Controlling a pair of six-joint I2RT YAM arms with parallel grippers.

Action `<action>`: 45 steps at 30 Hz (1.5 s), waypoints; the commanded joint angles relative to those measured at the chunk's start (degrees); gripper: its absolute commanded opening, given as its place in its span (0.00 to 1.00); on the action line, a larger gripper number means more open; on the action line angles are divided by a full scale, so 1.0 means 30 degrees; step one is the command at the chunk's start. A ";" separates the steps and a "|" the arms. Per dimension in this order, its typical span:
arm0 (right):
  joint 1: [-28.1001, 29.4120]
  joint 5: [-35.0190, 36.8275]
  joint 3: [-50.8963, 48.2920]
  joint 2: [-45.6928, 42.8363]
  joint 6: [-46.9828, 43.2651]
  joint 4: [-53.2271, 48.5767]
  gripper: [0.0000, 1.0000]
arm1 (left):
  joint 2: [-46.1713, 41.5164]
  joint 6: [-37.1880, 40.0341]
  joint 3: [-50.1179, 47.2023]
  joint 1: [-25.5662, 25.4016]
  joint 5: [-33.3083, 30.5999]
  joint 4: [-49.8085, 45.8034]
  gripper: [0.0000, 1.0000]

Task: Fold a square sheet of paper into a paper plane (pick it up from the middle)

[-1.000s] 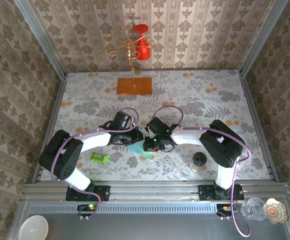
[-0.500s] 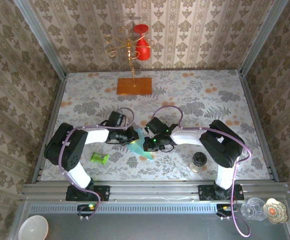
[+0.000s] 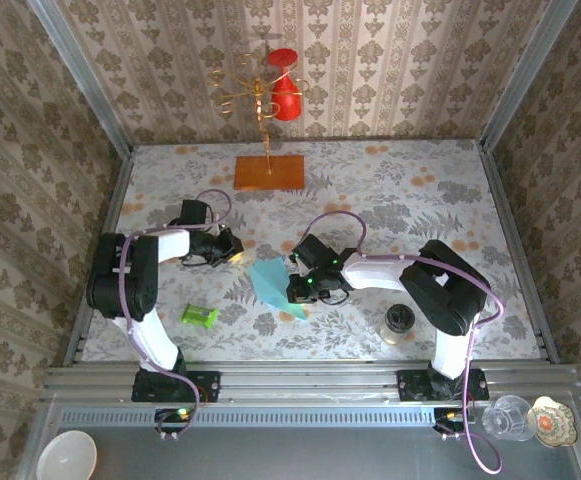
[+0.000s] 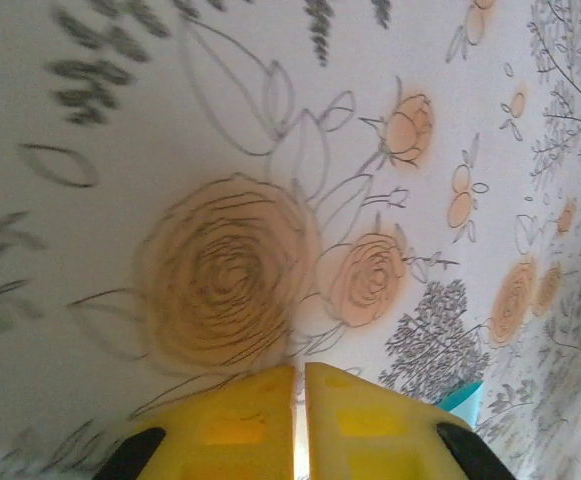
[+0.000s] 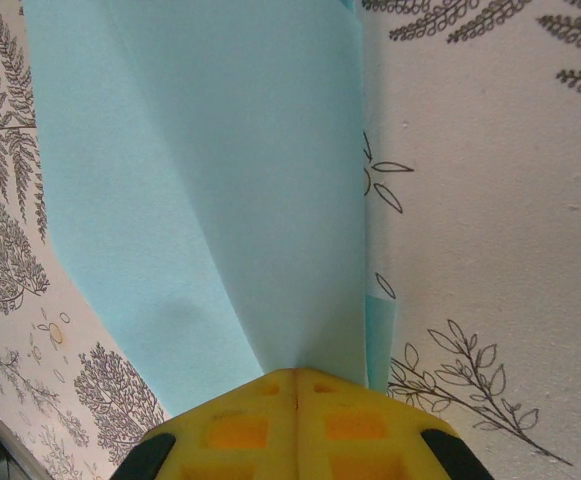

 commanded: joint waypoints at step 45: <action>-0.0687 -0.0638 -0.1142 -0.0631 -0.0030 -0.1014 0.11 | -0.0911 -0.4129 -0.2156 -0.7697 -0.4063 -0.1407 0.10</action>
